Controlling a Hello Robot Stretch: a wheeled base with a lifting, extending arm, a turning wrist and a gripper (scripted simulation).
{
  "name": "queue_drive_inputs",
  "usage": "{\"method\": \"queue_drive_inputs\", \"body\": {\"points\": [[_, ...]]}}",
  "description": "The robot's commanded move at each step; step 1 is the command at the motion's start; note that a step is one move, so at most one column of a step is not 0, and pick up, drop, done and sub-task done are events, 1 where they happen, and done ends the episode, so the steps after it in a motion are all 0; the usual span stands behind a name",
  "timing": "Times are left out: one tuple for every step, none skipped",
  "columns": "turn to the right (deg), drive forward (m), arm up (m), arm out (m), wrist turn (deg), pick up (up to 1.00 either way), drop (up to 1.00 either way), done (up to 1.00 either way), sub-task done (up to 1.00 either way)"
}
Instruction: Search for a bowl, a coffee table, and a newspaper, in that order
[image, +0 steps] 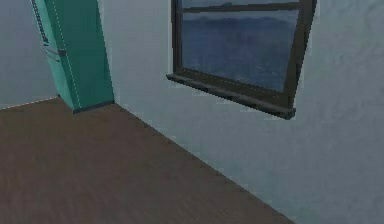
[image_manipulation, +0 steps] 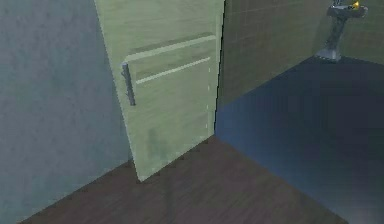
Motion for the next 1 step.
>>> {"method": "queue_drive_inputs", "body": {"points": [[-45.0, 0.0, 0.0, 0.0, 0.0, 0.0, 0.0, 0.0, 0.0]]}}
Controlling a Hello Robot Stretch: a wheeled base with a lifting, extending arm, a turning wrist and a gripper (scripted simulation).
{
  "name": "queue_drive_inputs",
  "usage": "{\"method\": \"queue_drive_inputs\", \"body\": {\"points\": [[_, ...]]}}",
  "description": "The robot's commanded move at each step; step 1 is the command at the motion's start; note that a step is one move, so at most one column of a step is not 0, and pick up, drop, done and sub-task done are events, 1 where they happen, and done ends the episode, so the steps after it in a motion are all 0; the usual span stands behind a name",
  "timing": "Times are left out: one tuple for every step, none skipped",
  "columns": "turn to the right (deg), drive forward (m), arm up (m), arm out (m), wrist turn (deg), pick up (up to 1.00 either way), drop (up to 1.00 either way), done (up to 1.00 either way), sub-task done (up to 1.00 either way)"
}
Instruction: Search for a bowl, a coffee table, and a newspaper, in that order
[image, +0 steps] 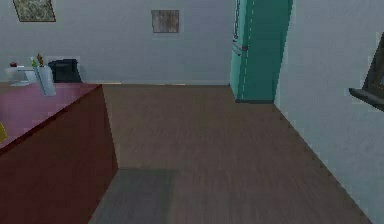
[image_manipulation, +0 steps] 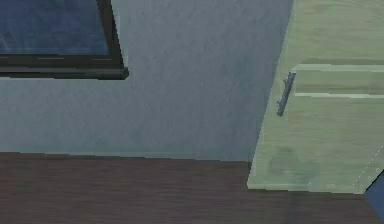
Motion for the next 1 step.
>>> {"method": "queue_drive_inputs", "body": {"points": [[-6.0, 0.0, 0.0, 0.0, 0.0, 0.0, 0.0, 0.0, 0.0]]}}
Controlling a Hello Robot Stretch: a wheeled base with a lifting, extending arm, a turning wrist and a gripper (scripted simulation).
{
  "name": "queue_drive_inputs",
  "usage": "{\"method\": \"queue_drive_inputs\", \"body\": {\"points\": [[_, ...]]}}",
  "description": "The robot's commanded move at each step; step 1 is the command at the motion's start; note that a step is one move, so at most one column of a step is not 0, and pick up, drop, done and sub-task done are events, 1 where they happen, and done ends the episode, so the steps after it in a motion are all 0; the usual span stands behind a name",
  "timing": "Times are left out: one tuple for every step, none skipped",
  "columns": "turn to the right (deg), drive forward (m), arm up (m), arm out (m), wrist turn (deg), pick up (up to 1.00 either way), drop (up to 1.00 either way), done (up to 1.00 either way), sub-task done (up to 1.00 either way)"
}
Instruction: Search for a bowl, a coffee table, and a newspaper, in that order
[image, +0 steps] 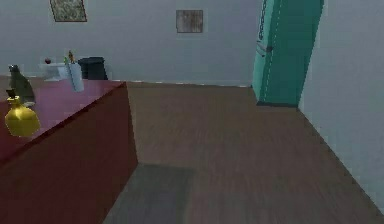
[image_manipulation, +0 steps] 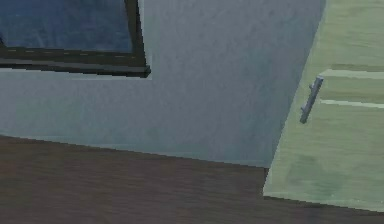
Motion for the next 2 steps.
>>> {"method": "queue_drive_inputs", "body": {"points": [[0.0, 1.0, 0.0, 0.0, 0.0, 0.0, 0.0, 0.0, 0.0], [0.0, 0.85, 0.0, 0.0, 0.0, 0.0, 0.0, 0.0, 0.0]]}}
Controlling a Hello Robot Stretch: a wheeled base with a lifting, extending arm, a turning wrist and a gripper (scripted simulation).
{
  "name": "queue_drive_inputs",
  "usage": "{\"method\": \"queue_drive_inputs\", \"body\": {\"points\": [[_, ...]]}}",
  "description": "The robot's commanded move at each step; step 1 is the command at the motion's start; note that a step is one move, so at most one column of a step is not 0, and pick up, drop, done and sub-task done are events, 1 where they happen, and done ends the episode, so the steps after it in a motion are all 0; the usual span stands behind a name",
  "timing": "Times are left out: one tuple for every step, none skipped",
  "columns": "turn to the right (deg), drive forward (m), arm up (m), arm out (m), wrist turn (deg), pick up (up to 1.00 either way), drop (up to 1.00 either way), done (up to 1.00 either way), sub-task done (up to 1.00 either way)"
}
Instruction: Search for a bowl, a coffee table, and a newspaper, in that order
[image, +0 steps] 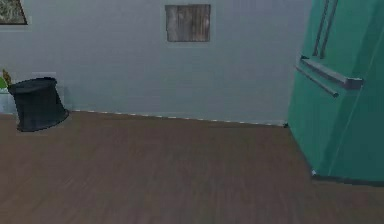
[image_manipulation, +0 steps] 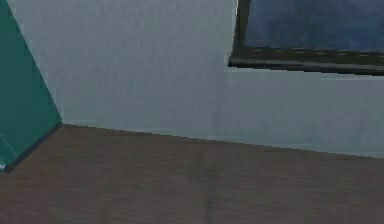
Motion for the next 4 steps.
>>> {"method": "queue_drive_inputs", "body": {"points": [[-33.0, 0.0, 0.0, 0.0, 0.0, 0.0, 0.0, 0.0, 0.0], [0.0, 0.45, 0.0, 0.0, 0.0, 0.0, 0.0, 0.0, 0.0], [-45.0, 0.0, 0.0, 0.0, 0.0, 0.0, 0.0, 0.0, 0.0], [0.0, 1.0, 0.0, 0.0, 0.0, 0.0, 0.0, 0.0, 0.0]]}}
